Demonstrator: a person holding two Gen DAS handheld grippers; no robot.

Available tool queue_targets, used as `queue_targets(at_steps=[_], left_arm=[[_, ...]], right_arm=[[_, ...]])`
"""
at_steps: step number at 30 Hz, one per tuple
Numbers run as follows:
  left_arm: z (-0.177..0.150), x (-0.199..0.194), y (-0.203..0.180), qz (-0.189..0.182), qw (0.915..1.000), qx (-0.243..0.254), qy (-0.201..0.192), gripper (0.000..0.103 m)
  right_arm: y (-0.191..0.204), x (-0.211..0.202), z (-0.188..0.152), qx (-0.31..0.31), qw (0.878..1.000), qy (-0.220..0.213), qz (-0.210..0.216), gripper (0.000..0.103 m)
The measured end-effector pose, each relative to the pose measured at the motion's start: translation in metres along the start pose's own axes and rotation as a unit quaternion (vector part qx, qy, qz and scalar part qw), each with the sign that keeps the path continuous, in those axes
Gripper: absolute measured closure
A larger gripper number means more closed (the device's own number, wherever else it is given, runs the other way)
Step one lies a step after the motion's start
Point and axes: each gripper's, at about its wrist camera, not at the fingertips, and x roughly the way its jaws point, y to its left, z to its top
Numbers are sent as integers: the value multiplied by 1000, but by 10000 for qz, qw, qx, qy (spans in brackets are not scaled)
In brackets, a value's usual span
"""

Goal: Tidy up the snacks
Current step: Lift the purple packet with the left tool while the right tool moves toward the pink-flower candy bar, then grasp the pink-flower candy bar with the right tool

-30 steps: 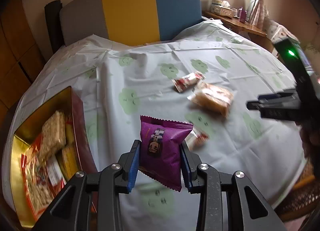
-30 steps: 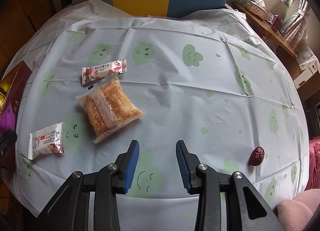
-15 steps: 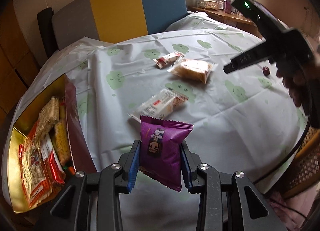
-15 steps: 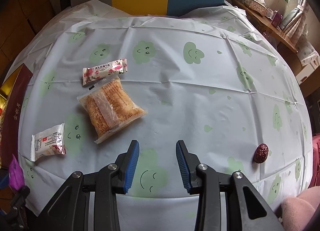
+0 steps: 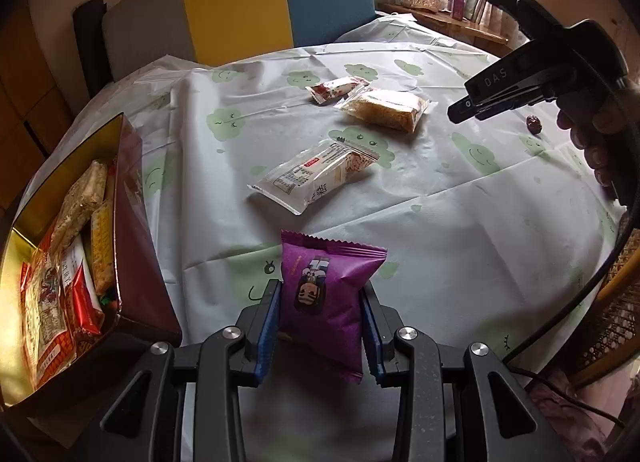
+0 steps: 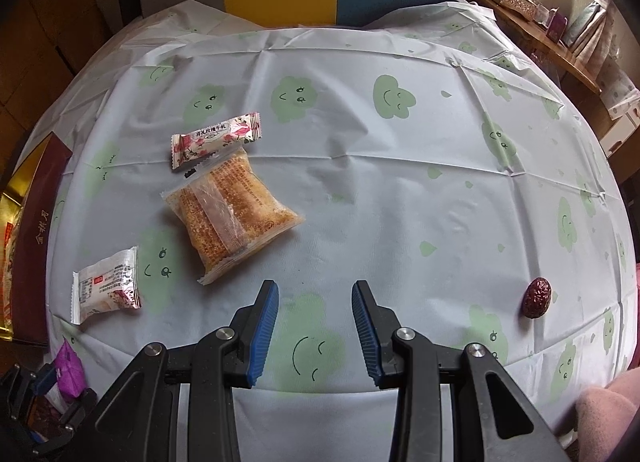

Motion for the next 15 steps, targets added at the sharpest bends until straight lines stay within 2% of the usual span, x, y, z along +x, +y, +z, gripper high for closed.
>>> queue_targets(at_steps=[6, 9, 12, 15], left_arm=[[-6, 2, -3, 37, 9998, 113, -140, 66], [-8, 2, -1, -14, 9998, 91, -193, 65], [-9, 2, 2, -101, 9997, 30, -242, 65], [-10, 2, 4, -161, 9995, 5, -279, 65]], right_arm=[[-3, 0, 3, 120, 9998, -17, 142, 64], [-3, -4, 5, 160, 9992, -108, 342, 64], [6, -8, 6, -12, 9982, -196, 575, 64], [21, -12, 7, -291, 9955, -267, 866, 60]])
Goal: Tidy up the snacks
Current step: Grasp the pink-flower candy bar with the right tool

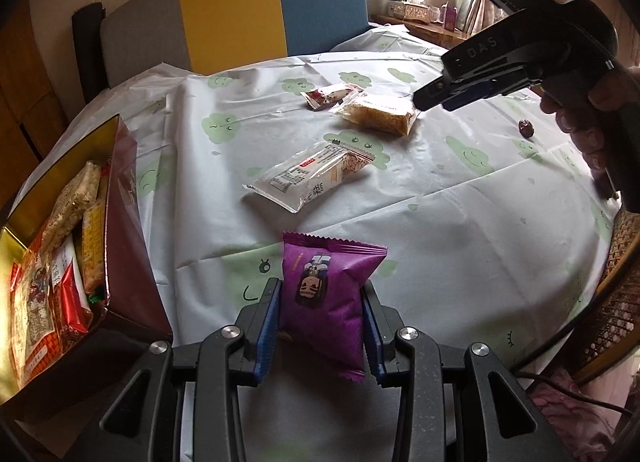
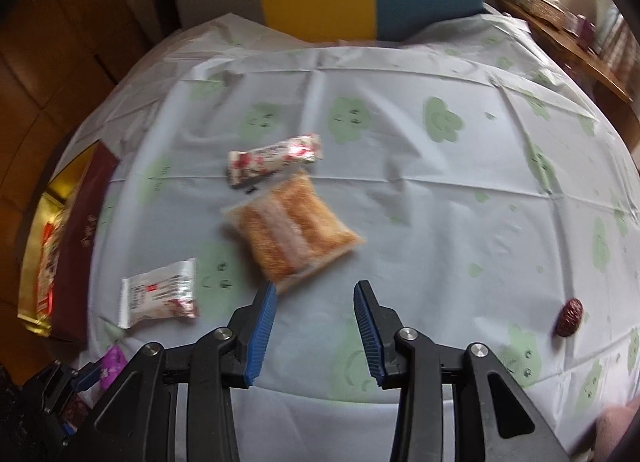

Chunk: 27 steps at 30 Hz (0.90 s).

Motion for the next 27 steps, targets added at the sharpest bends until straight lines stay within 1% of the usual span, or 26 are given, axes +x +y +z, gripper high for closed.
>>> queue_targets(at_steps=[2, 4, 5, 6, 9, 12, 16, 17, 18, 20, 24, 25, 27], left_arm=[[-1, 0, 1, -20, 10000, -15, -9, 65], [-1, -1, 1, -39, 10000, -30, -16, 65], [-1, 0, 2, -51, 10000, -40, -19, 65], [-2, 0, 2, -63, 10000, -55, -18, 64], [-2, 0, 3, -76, 9999, -76, -22, 64], [-2, 0, 3, -76, 9999, -83, -53, 64], [-3, 0, 4, -97, 9999, -94, -58, 64], [-3, 0, 4, -102, 9999, -100, -56, 63], [-2, 0, 5, -107, 9999, -105, -52, 63], [-2, 0, 5, -123, 9998, -138, -41, 63], [-2, 1, 6, -167, 9997, -183, -25, 63], [-1, 1, 6, -169, 9997, -181, -24, 63], [-2, 1, 6, -171, 9997, -187, -25, 63]], right_arm=[[9, 4, 2, -184, 9998, 70, 51, 59], [16, 10, 7, -338, 9993, 165, 39, 55], [19, 13, 9, -425, 9989, 210, 7, 46], [23, 16, 12, -521, 9984, 216, -61, 40], [28, 23, 21, -640, 9975, 274, -154, 39], [31, 26, 32, -588, 9979, 253, -82, 39], [34, 26, 52, -434, 9991, -20, -12, 39], [32, 29, 59, -270, 9995, -6, 162, 41], [29, 32, 63, -70, 9992, 49, 401, 46], [24, 41, 74, 410, 9954, 161, 853, 47], [14, 67, 89, 1140, 9873, 343, 1052, 47], [12, 73, 93, 1281, 9856, 349, 1052, 47], [11, 83, 99, 1433, 9851, 392, 864, 47]])
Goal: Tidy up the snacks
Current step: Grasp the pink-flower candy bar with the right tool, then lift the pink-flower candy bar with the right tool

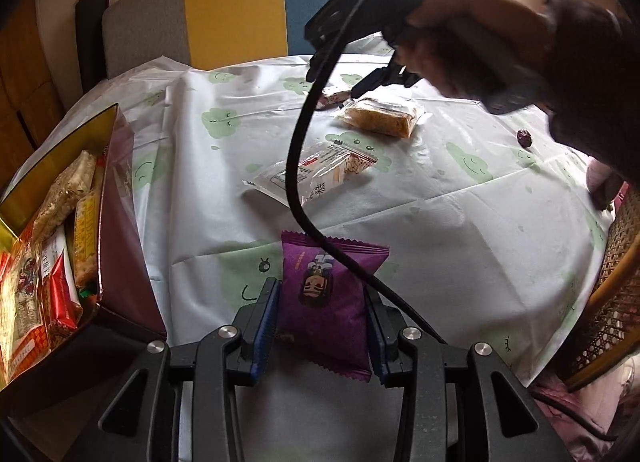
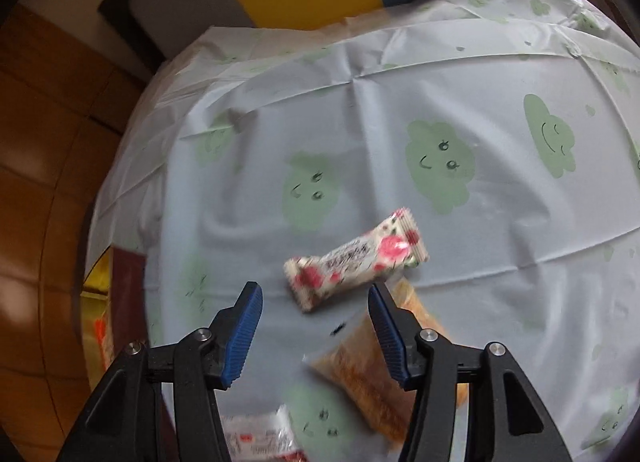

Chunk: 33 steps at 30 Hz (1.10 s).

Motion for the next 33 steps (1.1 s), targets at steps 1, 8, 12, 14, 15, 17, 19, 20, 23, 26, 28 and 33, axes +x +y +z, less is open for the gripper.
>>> queue_targets(at_steps=[1, 8, 12, 14, 15, 17, 19, 20, 23, 26, 28, 33], left_arm=[[0, 0, 0, -10, 10000, -5, -2, 63], [0, 1, 2, -70, 10000, -35, 1, 62], [-1, 1, 2, -66, 10000, -32, -6, 62], [-1, 1, 2, -54, 10000, -32, -9, 62], [-1, 1, 1, -47, 10000, -31, -7, 62], [0, 1, 1, -46, 10000, -39, 1, 62], [0, 1, 1, -56, 10000, -68, 14, 62], [0, 1, 2, -60, 10000, -72, 12, 62], [0, 0, 3, -52, 10000, -82, 12, 62], [-1, 0, 3, -48, 10000, -86, 7, 62], [-1, 0, 4, -50, 9999, -89, -1, 62], [-3, -2, 3, -24, 10000, -72, -25, 62]], right_arm=[[-1, 4, 4, 64, 9999, 15, -78, 47], [12, 24, 25, -69, 9982, -92, -591, 57], [33, 30, 18, -804, 9921, -37, -962, 75], [39, 32, 12, -1100, 9892, 14, -973, 74], [41, 32, 9, -1182, 9895, 92, -831, 70], [40, 30, 6, -1181, 9909, 161, -626, 64], [40, 30, 3, -1232, 9899, 162, -678, 71], [43, 31, 2, -1279, 9885, 141, -800, 81], [48, 22, -8, -1370, 9880, 111, -700, 82], [54, -5, -25, -1671, 9850, -26, -424, 82], [58, -22, -38, -1954, 9804, -31, -269, 82], [37, -51, -80, -2393, 9698, 456, -94, 82]])
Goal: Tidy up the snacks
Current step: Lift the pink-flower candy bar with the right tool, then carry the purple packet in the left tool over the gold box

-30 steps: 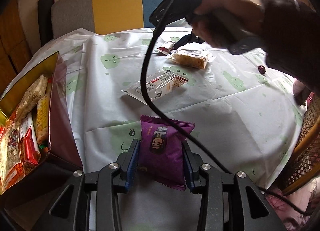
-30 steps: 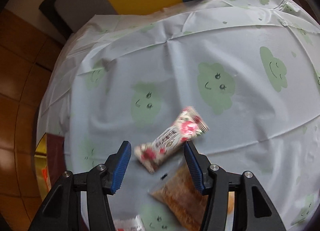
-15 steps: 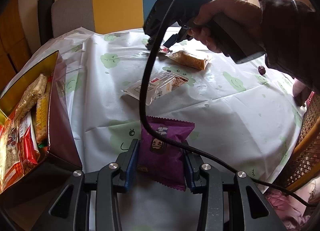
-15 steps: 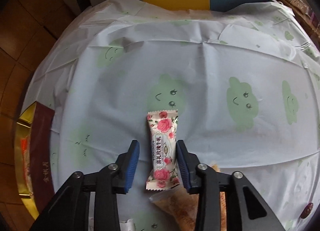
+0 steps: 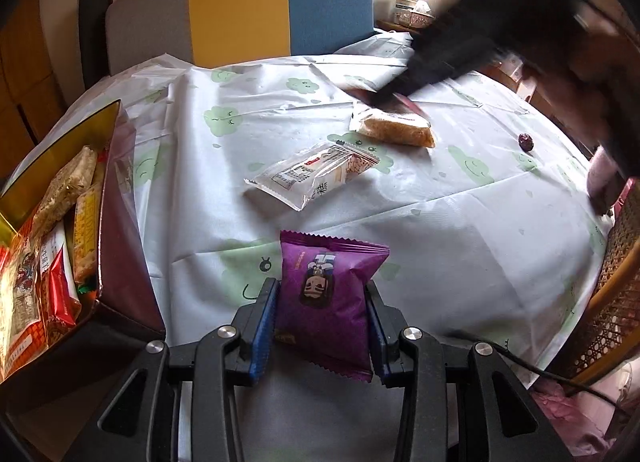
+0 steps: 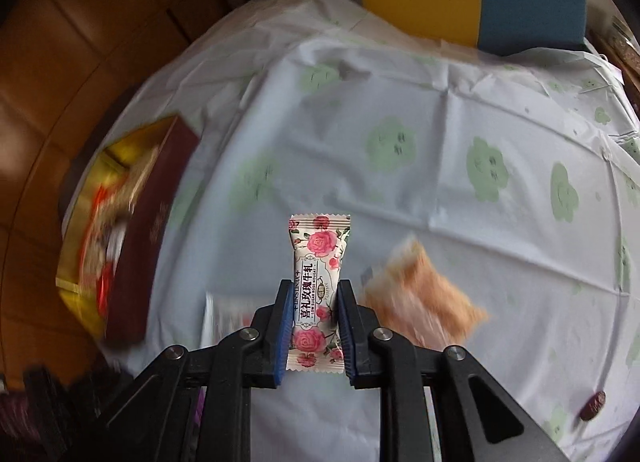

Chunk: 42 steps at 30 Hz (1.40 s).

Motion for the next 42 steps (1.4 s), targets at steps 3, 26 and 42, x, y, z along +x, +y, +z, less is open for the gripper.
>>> queue_targets(at_steps=[3, 26, 42], left_arm=[[0, 0, 1, 10, 10000, -11, -3, 62], [4, 0, -9, 298, 9995, 124, 38, 64], [27, -62, 40, 7, 9946, -853, -598, 64]], right_arm=[[-5, 2, -29, -168, 9988, 373, -260, 82], [14, 33, -87, -748, 9898, 590, -1057, 81], [34, 33, -100, -1156, 9839, 467, -1279, 80]])
